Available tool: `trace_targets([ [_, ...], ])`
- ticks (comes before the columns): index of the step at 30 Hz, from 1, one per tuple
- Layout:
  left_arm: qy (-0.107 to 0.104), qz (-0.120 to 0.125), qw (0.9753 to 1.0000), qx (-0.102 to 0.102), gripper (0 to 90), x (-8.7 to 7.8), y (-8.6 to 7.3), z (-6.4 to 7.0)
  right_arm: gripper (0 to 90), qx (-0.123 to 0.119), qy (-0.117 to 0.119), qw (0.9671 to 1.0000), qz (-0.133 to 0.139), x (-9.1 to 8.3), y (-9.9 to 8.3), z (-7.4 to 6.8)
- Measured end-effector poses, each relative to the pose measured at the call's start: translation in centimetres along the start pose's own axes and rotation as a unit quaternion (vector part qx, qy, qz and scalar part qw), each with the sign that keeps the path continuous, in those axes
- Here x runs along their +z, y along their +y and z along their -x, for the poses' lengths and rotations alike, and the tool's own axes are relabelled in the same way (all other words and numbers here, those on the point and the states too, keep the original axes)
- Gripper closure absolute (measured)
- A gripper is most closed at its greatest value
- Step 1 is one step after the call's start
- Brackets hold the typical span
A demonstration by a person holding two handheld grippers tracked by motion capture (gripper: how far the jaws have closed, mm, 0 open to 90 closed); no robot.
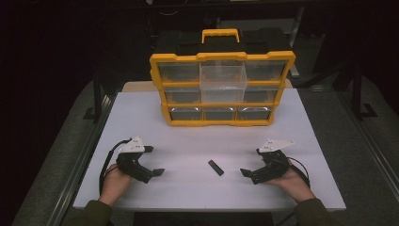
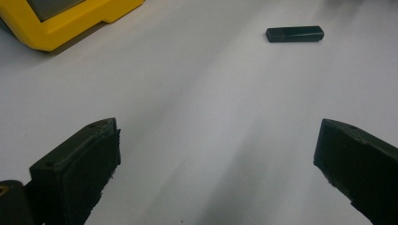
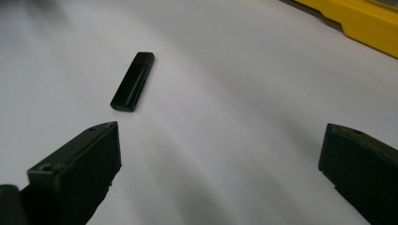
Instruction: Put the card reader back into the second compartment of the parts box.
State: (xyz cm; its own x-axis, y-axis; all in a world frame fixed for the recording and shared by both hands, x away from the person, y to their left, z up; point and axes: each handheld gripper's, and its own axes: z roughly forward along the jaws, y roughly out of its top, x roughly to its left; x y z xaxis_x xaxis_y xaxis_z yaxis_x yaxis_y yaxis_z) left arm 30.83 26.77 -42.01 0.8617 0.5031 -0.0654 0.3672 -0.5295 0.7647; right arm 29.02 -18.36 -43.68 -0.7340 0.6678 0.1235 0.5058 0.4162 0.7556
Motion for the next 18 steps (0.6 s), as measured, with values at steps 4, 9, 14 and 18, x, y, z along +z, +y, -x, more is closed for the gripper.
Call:
trace_targets([
  [4, 0.002, -0.002, 1.0000, 0.000, 0.4, 0.0, -0.1, -0.1, 0.0, 0.000, 0.001, 1.0000, -0.003, 0.0, 0.1, -0.1],
  [9, 0.004, -0.002, 1.0000, 0.001, 0.4, -0.1, -0.1, -0.1, 0.0, -0.001, -0.001, 1.0000, -0.007, 0.1, 0.4, -0.1],
  [14, 0.006, -0.003, 1.0000, 0.001, 0.4, -0.1, -0.1, -0.1, 0.0, -0.005, -0.001, 1.0000, -0.007, 0.2, 0.8, -0.1],
  [18, 0.008, -0.003, 1.0000, 0.003, 0.4, -0.1, 0.0, 0.0, 0.0, -0.003, 0.000, 1.0000, -0.006, 0.3, 1.1, 0.0],
])
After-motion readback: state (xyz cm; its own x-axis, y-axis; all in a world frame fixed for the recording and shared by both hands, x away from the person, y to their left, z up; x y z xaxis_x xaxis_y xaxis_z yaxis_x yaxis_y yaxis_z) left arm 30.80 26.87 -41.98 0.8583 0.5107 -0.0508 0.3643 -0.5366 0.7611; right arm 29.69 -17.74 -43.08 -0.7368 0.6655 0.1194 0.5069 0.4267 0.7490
